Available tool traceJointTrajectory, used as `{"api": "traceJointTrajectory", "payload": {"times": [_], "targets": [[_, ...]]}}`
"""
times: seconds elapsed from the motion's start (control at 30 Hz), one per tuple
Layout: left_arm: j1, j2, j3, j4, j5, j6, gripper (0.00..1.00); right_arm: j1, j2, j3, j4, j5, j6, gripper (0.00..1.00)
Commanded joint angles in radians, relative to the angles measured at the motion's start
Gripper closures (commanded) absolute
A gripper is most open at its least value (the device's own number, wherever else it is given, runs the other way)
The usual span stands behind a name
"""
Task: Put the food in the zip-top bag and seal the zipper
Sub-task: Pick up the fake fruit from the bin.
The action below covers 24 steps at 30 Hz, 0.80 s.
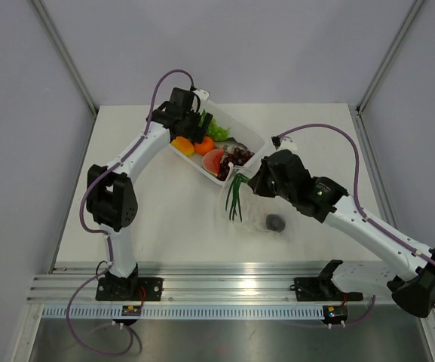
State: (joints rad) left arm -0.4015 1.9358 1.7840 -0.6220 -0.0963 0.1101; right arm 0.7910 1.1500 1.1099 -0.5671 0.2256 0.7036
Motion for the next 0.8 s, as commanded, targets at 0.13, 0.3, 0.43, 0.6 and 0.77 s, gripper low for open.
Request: {"api": "traceJointTrajectory", "payload": {"times": [0.13, 0.3, 0.43, 0.6, 0.77], "targets": [[0.001, 0.114, 0.071, 0.182, 0.076, 0.218, 0.16, 0.004, 0.019, 0.008, 0.016, 0.003, -0.019, 1.0], [0.001, 0.15, 0.072, 0.249, 0.09, 0.281, 0.14, 0.004, 0.025, 0.016, -0.004, 0.012, -0.026, 1.0], [0.003, 0.209, 0.123, 0.263, 0.052, 0.307, 0.13, 0.004, 0.01, 0.004, -0.004, 0.018, -0.024, 1.0], [0.003, 0.285, 0.19, 0.232, 0.059, 0.313, 0.12, 0.004, 0.008, -0.002, -0.025, 0.026, -0.018, 1.0], [0.003, 0.31, 0.189, 0.258, 0.014, 0.315, 0.12, 0.004, 0.007, -0.004, -0.024, 0.038, -0.023, 1.0]]}}
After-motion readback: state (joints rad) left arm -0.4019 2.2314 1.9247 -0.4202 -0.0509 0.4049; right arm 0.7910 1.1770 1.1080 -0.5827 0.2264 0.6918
